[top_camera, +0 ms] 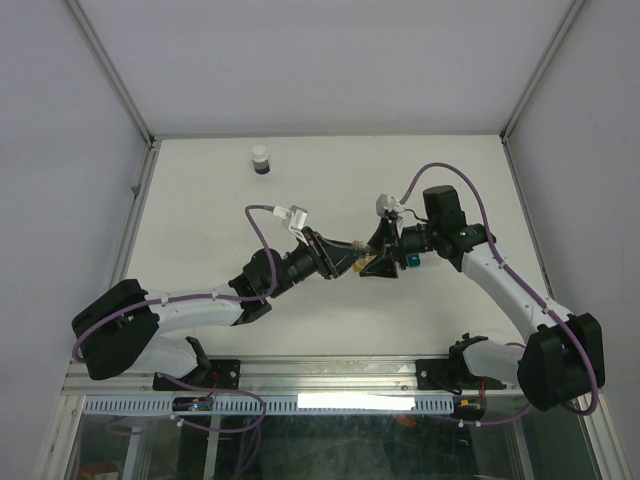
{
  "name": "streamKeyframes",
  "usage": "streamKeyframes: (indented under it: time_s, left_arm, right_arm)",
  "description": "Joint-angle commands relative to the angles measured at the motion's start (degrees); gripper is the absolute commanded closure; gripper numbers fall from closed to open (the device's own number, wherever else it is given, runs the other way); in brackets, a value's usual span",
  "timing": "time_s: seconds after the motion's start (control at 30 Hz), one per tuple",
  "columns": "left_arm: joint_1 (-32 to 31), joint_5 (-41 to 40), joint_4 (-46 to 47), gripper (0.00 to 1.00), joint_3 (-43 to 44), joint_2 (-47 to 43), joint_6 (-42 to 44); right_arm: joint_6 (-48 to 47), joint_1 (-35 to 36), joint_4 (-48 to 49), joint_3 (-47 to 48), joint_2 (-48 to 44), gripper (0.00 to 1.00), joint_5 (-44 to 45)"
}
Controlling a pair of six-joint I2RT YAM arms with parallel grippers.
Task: Sort the pills into containers
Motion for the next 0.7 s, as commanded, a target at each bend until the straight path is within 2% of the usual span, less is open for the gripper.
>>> streamKeyframes:
  time_s: [0.0, 0.13, 0.23, 0.33, 0.37, 0.5, 0.63, 0.67]
  left_arm:
    - [-1.90, -8.95, -1.97, 1.00, 3.29, 0.17, -4.66]
    - [-5.77, -21.89, -10.84, 1.00, 8.26, 2.70, -13.30]
    - [-9.32, -30.98, -24.54, 1.00, 14.72, 3.89, -20.36]
    - [-10.97, -34.84, -28.81, 0.98, 17.01, 3.74, -20.91]
    - [-11.04, -34.72, -28.78, 0.89, 17.00, 3.54, -20.65]
    - [-11.06, -33.84, -25.49, 0.38, 15.27, 2.14, -17.28]
    - [-11.00, -33.97, -22.42, 0.03, 12.20, -0.42, -14.95]
    - [-11.09, -34.20, -22.42, 0.01, 11.70, -1.17, -14.16]
  right_arm:
    - [3.10, -0.09, 4.87, 2.26, -0.40, 1.00, 3.17]
    - [7.20, -0.14, 9.30, 1.06, -0.79, 1.00, 10.03]
    - [8.92, -0.18, 10.86, 0.69, -0.97, 1.00, 13.68]
    - [9.76, -0.40, 11.51, 0.63, -0.99, 1.00, 13.92]
    - [10.00, -0.53, 11.54, 0.67, -0.98, 1.00, 13.35]
    - [10.17, -0.99, 11.45, 0.70, -1.12, 1.00, 10.93]
    - [9.78, -1.53, 11.04, 0.75, -1.11, 1.00, 8.02]
    - [9.41, -1.67, 10.69, 0.84, -1.08, 1.00, 7.15]
